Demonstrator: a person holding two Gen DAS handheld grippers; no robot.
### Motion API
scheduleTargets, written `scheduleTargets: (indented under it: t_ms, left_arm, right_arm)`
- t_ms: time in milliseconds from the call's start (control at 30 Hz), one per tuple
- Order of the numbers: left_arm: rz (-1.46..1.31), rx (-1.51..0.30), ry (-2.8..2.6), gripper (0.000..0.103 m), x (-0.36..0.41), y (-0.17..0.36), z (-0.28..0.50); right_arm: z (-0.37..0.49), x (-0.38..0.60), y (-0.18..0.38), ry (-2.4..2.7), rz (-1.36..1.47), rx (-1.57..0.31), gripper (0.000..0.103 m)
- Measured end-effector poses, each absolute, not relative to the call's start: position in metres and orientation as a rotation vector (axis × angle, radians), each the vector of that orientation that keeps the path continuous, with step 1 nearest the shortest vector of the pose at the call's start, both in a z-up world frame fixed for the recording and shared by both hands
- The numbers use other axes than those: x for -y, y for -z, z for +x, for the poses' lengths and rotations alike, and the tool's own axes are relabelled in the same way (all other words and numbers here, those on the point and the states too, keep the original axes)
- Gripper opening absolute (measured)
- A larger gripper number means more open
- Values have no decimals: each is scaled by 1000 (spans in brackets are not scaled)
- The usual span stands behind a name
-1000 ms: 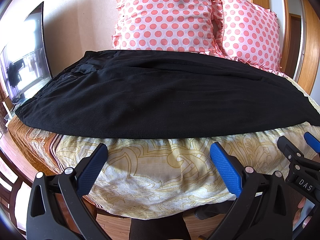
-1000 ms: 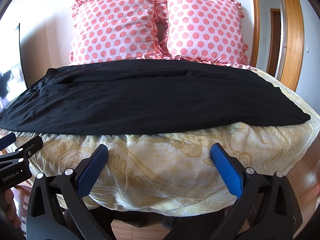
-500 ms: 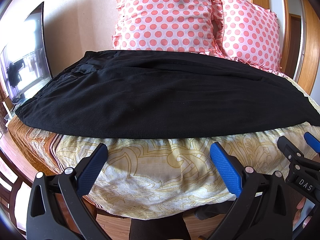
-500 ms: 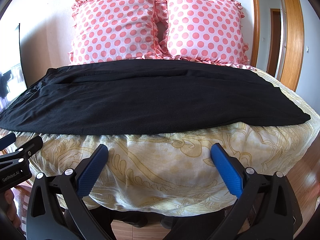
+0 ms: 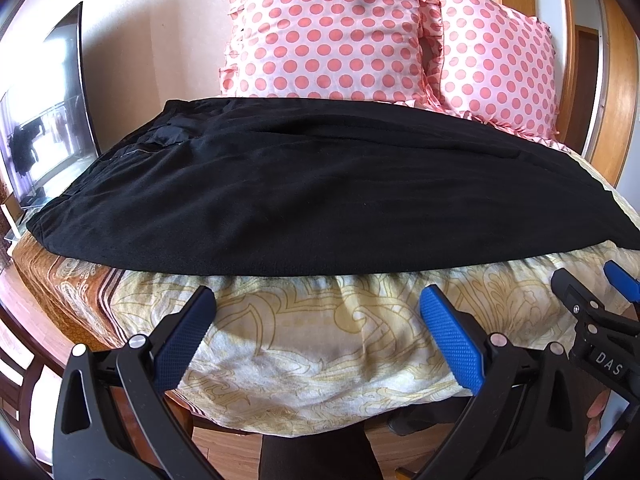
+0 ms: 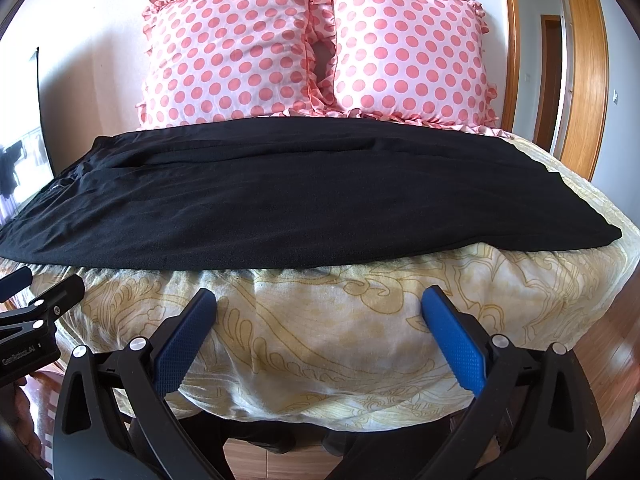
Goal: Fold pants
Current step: 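Grasp the trouser leg hems with the right gripper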
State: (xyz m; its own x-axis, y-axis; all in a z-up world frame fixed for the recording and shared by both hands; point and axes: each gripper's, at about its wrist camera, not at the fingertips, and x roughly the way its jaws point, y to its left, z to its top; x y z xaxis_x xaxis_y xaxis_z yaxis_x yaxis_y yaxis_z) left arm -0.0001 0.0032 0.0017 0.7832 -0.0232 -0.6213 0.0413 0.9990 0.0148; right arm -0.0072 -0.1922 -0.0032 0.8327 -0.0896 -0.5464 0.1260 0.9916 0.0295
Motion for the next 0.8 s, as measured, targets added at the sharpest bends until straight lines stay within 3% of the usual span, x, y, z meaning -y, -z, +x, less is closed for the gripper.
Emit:
scheduleTargets:
  t_ms: [267, 533, 800]
  left_arm:
    - [34, -641, 63, 101, -7, -5, -12]
    - [70, -508, 54, 101, -12, -42, -11]
    - [-36, -507, 23, 101, -28, -51, 27]
  right_arm:
    - [3, 205, -3, 40, 54, -612, 102]
    - [12, 290, -92, 169, 136, -393, 102]
    - [171, 398, -133, 483, 249, -562, 102]
